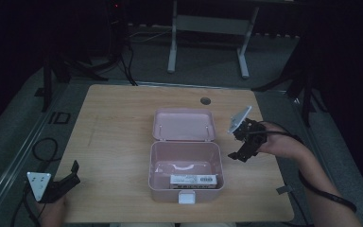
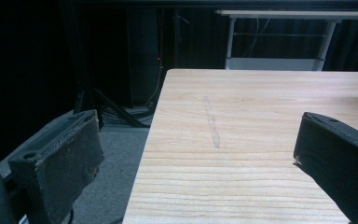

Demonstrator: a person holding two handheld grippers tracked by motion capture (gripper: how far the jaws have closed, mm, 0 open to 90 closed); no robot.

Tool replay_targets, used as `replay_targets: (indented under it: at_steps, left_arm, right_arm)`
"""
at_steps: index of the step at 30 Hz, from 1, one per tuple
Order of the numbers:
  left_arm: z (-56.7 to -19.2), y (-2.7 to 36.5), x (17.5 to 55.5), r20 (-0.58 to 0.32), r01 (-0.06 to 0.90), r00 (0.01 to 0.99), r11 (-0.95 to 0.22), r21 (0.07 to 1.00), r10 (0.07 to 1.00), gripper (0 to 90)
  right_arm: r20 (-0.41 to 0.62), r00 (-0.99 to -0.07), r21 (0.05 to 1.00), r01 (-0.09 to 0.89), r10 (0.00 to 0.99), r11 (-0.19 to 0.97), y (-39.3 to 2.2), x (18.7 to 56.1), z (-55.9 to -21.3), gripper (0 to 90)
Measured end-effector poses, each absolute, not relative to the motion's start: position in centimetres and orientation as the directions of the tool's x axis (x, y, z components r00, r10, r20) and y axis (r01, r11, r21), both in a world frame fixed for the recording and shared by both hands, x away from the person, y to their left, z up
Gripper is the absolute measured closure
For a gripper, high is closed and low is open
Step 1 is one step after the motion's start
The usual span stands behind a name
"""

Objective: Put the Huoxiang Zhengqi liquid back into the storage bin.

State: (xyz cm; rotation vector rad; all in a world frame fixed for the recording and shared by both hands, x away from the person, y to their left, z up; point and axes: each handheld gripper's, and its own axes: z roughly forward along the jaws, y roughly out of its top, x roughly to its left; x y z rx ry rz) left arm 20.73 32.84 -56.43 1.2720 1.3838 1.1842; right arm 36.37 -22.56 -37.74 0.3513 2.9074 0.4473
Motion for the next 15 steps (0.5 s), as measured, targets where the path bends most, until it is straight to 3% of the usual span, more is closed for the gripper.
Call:
replay_targets:
  at_steps: [10,15]
  left_arm:
    - [-56.4,32.8,20.7,-0.007,0.148,-0.077,0.018,0.989,0.997,1.1]
    - [-56.4,32.8,20.7,-0.006,0.147,-0.075,0.017,0.989,0.997,1.1]
  right_arm:
    - [-0.156,-0.919,0.31,0.304,0.363,0.901,-24.7,37.8,-43.7,13.3]
    - [-0.192,-0.868,0.41,0.353,0.458,0.841,-25.8,38.1,-46.3,13.3]
